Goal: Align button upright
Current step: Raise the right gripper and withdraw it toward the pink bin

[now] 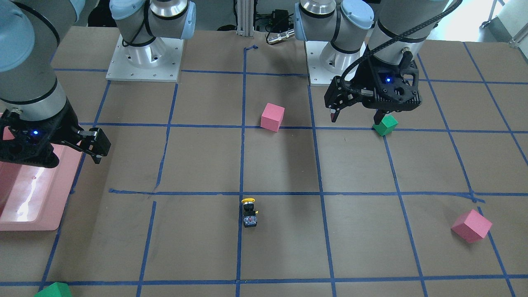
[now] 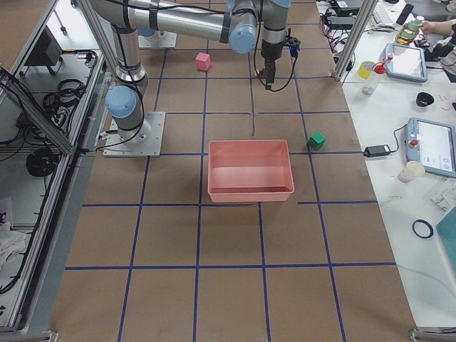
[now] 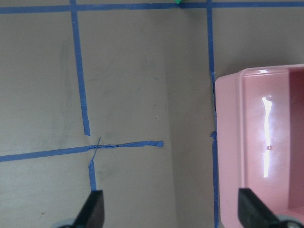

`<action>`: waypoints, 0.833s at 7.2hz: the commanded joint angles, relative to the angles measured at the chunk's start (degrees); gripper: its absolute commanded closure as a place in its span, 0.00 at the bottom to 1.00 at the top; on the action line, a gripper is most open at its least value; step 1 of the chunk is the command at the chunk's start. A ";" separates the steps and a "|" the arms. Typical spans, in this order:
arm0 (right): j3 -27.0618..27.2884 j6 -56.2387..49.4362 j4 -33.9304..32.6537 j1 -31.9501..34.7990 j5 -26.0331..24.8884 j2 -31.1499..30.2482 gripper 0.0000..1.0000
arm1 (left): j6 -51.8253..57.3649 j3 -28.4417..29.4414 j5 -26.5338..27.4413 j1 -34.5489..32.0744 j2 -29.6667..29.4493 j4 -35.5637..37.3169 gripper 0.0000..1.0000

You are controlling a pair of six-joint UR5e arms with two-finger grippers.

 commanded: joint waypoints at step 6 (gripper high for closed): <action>0.17 -7.70 -0.52 -0.35 10.59 -1.74 0.00 | 0.00 0.00 -0.07 0.00 0.00 0.04 0.00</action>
